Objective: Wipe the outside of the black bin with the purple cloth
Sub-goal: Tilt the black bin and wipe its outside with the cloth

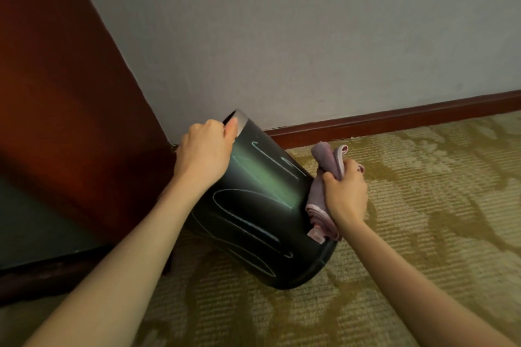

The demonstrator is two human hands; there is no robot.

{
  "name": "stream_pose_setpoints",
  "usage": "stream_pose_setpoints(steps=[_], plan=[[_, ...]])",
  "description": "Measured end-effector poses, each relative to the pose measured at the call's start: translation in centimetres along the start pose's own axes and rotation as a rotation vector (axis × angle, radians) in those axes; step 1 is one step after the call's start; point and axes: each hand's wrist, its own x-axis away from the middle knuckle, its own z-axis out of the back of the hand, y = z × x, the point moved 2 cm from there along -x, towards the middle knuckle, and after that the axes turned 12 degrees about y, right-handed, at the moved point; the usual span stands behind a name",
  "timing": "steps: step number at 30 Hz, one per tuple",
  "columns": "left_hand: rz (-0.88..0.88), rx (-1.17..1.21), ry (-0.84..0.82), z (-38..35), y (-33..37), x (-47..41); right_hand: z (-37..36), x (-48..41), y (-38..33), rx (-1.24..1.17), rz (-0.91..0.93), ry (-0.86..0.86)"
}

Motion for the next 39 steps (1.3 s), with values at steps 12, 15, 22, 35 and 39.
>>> stream_pose_setpoints(steps=[12,15,22,35,39], plan=[[0.025,0.023,-0.100,-0.8,2.1,-2.1,1.0,10.5,-3.6,-0.109,0.255,0.068],[0.011,0.065,-0.094,-0.9,1.9,-1.8,1.2,8.9,-4.3,-0.068,0.324,0.063],[0.016,0.170,-0.122,-0.4,2.8,-1.1,0.6,2.2,-5.0,-0.083,0.184,0.057],[-0.018,0.243,-0.141,0.0,3.3,-0.2,-1.3,-3.0,-4.3,0.071,-0.038,-0.102],[0.020,0.237,-0.116,0.1,3.0,-0.4,-0.4,-0.6,-4.9,-0.009,0.024,-0.012]])
